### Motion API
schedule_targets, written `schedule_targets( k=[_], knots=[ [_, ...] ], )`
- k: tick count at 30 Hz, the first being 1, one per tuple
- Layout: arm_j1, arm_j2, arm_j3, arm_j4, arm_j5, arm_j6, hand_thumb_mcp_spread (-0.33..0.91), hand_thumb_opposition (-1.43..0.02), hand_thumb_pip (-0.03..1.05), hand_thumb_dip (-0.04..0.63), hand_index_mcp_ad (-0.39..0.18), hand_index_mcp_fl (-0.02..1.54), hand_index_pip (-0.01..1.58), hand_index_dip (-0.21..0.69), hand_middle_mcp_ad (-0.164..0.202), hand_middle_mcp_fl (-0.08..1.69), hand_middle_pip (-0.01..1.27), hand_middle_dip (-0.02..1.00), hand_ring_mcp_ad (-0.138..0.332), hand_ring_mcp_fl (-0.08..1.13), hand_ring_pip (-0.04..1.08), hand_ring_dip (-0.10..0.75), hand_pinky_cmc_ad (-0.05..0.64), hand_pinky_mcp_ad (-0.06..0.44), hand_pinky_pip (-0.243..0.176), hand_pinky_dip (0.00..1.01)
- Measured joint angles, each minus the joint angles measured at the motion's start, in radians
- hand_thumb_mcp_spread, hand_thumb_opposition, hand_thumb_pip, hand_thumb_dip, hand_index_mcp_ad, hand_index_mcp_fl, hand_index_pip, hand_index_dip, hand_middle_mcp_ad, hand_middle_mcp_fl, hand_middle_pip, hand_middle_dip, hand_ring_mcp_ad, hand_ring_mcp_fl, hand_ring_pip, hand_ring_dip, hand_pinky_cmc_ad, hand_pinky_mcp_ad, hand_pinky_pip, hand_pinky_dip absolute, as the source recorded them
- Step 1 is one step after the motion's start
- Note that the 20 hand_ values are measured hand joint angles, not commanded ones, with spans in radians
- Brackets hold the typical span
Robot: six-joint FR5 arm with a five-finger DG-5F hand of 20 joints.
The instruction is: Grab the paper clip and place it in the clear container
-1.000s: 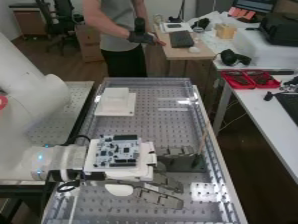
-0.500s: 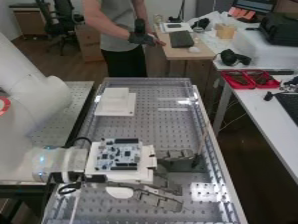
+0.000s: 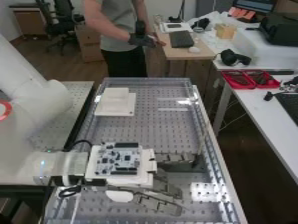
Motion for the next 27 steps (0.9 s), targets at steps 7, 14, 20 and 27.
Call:
schedule_targets(
  k=[7, 14, 20, 27],
  knots=[
    [-0.001, -0.011, 0.005, 0.000, 0.001, 0.002, 0.70, -0.92, 0.63, 0.314, -0.194, 0.17, 0.17, -0.176, -0.072, 0.68, 0.72, 0.72, 0.030, 0.46, 0.10, 0.468, 0.456, 0.244, 0.066, 0.19],
    [-0.001, -0.018, 0.009, -0.003, 0.001, 0.002, 0.70, -0.92, 0.63, 0.311, -0.194, 0.17, 0.17, -0.178, -0.072, 0.68, 0.71, 0.72, 0.030, 0.46, 0.09, 0.468, 0.456, 0.244, 0.066, 0.19],
    [-0.002, -0.022, 0.013, -0.009, -0.001, -0.001, 0.70, -0.92, 0.63, 0.314, -0.194, 0.17, 0.17, -0.178, -0.072, 0.68, 0.69, 0.72, 0.030, 0.46, 0.09, 0.468, 0.456, 0.244, 0.066, 0.19],
    [-0.002, -0.028, 0.015, -0.008, 0.000, 0.003, 0.70, -0.92, 0.63, 0.314, -0.194, 0.17, 0.17, -0.178, -0.072, 0.68, 0.69, 0.72, 0.030, 0.46, 0.10, 0.468, 0.456, 0.244, 0.066, 0.19]
  ],
)
